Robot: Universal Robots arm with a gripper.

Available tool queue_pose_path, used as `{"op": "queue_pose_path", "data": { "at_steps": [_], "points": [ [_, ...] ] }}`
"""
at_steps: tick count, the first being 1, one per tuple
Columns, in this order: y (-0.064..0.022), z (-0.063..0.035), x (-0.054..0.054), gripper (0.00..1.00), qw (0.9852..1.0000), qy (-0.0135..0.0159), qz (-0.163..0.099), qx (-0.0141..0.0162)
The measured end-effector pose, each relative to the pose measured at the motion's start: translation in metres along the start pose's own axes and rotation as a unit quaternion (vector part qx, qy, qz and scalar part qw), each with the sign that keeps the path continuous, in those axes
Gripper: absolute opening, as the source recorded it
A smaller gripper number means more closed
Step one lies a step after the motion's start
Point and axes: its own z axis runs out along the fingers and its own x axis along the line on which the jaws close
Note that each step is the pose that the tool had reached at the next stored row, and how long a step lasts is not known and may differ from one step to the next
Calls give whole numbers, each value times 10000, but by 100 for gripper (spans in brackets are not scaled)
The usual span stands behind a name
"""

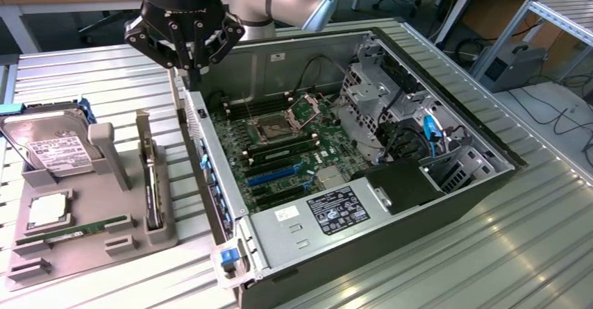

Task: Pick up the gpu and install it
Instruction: 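Reach for the gpu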

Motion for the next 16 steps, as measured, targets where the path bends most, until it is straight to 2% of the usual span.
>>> {"op": "queue_pose_path", "data": {
  "at_steps": [16],
  "points": [
    [-6, -2, 78, 11, 10000, 0, 0, 0]
  ]
}}
